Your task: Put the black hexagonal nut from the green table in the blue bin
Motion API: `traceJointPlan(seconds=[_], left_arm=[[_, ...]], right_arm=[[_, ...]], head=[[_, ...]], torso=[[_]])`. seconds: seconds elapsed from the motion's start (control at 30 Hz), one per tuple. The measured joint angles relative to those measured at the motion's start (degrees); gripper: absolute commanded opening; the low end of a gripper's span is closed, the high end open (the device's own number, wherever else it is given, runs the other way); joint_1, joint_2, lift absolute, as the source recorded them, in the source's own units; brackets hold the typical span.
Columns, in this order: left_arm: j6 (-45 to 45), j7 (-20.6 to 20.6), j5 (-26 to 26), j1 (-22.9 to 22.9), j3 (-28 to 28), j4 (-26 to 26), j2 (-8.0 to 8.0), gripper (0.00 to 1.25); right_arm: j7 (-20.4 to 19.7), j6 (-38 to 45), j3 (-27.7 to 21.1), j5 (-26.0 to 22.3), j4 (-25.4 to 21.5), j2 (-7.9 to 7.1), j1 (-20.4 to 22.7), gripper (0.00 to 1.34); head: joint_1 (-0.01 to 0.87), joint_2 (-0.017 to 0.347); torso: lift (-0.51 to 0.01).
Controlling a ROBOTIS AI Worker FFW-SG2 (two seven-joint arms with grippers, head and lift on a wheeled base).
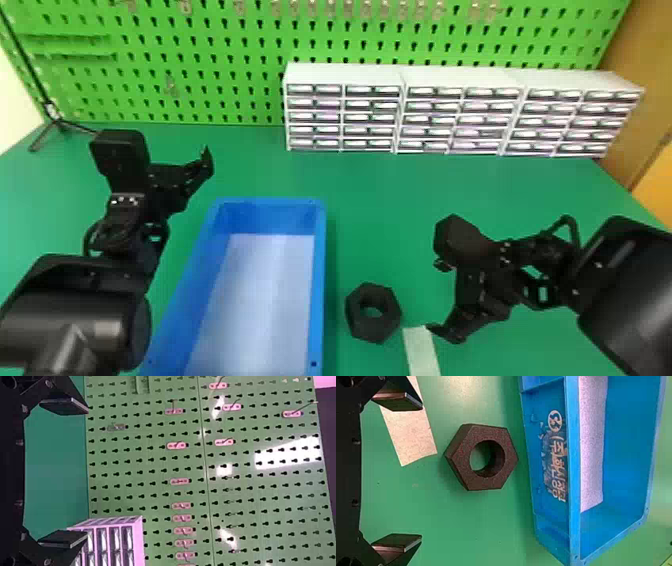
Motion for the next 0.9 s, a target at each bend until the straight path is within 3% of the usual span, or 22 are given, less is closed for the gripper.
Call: traceJointPlan(seconds=[0.63,0.9], left_arm=[[0.1,0.0,0.0,-0.2,-0.1,0.0,-0.01,1.08],[0.1,0.0,0.0,-0.1,-0.1,0.0,-0.02,1.08]], right_arm=[[0.0,0.1,0.0,0.2,0.0,0.02,-0.3,1.2],[0.0,0.2,2.4,-0.9,0.0,0.8,-2.3,1.21]], head=[[0.683,0.028],[0.683,0.028]], torso=[[-0.096],[-0.096]])
